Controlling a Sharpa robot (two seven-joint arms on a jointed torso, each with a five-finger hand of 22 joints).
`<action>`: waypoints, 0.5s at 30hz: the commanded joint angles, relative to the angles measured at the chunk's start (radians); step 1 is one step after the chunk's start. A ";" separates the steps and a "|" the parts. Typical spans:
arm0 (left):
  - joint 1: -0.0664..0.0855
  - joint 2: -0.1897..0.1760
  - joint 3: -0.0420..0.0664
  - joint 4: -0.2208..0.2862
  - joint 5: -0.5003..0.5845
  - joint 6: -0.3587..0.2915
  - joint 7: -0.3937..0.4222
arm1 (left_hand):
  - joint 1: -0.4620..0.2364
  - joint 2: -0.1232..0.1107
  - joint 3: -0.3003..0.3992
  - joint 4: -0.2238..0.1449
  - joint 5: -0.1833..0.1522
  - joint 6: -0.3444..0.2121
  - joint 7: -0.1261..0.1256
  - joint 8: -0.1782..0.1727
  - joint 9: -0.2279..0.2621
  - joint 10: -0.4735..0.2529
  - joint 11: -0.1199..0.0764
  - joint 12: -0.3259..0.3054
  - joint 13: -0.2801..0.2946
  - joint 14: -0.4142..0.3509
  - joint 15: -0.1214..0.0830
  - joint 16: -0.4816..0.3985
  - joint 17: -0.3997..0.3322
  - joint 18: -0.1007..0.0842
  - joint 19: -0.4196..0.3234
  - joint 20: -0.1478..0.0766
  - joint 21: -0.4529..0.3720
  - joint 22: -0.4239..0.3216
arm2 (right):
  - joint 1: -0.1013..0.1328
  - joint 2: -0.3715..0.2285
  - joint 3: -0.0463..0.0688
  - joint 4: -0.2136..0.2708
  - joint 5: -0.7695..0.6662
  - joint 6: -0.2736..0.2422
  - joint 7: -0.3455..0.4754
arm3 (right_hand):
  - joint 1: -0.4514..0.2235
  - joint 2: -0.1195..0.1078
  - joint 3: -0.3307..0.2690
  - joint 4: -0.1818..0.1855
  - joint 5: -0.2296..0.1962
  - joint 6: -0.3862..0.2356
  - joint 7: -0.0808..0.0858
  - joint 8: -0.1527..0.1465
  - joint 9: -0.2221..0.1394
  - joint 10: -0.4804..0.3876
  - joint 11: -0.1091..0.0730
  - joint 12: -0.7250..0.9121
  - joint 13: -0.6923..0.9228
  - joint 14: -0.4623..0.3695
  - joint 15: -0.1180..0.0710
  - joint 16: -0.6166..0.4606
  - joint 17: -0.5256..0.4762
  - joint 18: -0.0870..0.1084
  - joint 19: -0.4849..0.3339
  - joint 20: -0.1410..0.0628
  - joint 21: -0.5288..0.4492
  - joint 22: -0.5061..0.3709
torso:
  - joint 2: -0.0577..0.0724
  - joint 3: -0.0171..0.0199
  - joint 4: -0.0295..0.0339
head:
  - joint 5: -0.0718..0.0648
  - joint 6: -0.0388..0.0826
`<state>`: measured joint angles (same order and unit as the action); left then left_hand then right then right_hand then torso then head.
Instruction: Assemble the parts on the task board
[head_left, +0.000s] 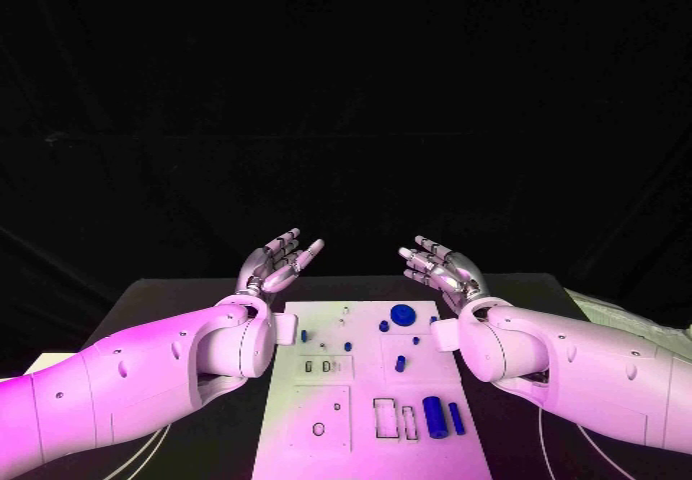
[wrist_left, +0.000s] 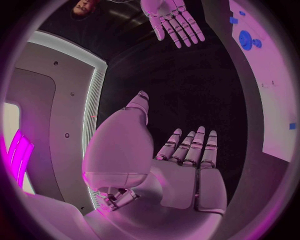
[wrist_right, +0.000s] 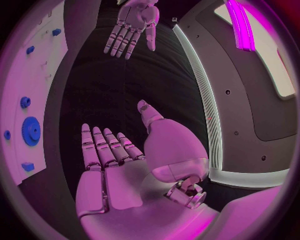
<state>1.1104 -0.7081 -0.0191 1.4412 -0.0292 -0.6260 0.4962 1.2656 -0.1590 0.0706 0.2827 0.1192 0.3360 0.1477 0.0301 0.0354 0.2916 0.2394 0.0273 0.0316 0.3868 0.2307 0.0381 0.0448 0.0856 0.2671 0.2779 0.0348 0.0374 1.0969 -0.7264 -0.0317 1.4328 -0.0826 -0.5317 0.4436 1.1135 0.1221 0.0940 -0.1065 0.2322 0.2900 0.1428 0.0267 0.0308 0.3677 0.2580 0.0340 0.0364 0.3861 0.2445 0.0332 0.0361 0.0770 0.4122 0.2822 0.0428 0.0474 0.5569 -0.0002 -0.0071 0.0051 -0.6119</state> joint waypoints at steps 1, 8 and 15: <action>0.002 0.002 0.000 -0.001 -0.027 0.065 0.003 | 0.049 -0.003 0.002 0.015 0.007 0.019 0.129 0.007 0.002 0.017 0.008 0.006 0.003 0.024 0.008 0.007 0.003 0.023 0.010 0.016 0.006 0.003 | 0.010 0.012 -0.005 -0.029 -0.112 0.235 -0.062 | 0.069 0.010 0.015 -0.037 0.004 0.043 0.154 0.008 0.005 0.056 0.010 0.008 0.005 0.052 0.008 0.008 0.005 0.025 0.028 0.010 0.010 0.004 | 0.000 0.0000 -0.0003 | 0.000 0.000; 0.002 0.002 0.000 -0.001 -0.027 0.065 0.003 | 0.059 0.031 0.027 0.012 0.002 0.092 0.139 0.019 0.010 0.110 0.023 0.019 0.011 0.151 0.017 0.032 0.019 0.029 0.085 0.015 0.026 0.015 | 0.023 0.027 -0.013 -0.065 -0.158 0.342 -0.090 | 0.134 0.006 0.043 -0.108 -0.017 0.226 0.145 0.029 0.020 0.285 -0.007 0.031 0.019 0.271 -0.016 0.029 0.018 0.056 0.259 0.008 0.072 0.036 | 0.000 0.0000 -0.0003 | 0.000 0.000; 0.002 -0.037 0.000 0.007 -0.038 0.135 0.042 | 0.090 0.097 0.047 -0.014 -0.004 0.402 0.119 0.072 0.033 0.549 -0.014 0.087 0.038 0.501 -0.043 0.129 0.054 0.085 0.479 0.008 0.141 0.065 | 0.032 0.005 -0.009 -0.102 -0.391 0.232 -0.045 | 0.159 0.000 0.082 -0.159 -0.017 0.513 0.108 0.052 0.033 0.558 -0.051 0.061 0.026 0.541 -0.066 0.073 0.027 0.104 0.371 0.005 0.131 0.050 | 0.022 -0.0026 0.0025 | -0.005 -0.002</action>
<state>1.1111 -0.7424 -0.0194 1.4453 -0.0488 -0.5620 0.5015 1.3569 -0.0691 0.1171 0.2738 0.1184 0.7169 0.1822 0.0988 0.0677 0.8044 0.2307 0.1078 0.0679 0.8707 0.1933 0.1625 0.0979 0.1601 0.7252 0.2867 0.1694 0.1005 1.1263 -0.7154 -0.0418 1.3347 -0.2918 -0.2678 0.3756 1.2376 0.1232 0.1434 -0.2164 0.2222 0.5799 0.1653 0.0613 0.0528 0.7183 0.2375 0.0750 0.0571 0.7249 0.2143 0.0776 0.0570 0.1341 0.6582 0.2893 0.1225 0.0816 0.5650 -0.0010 -0.0067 0.0020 -0.6129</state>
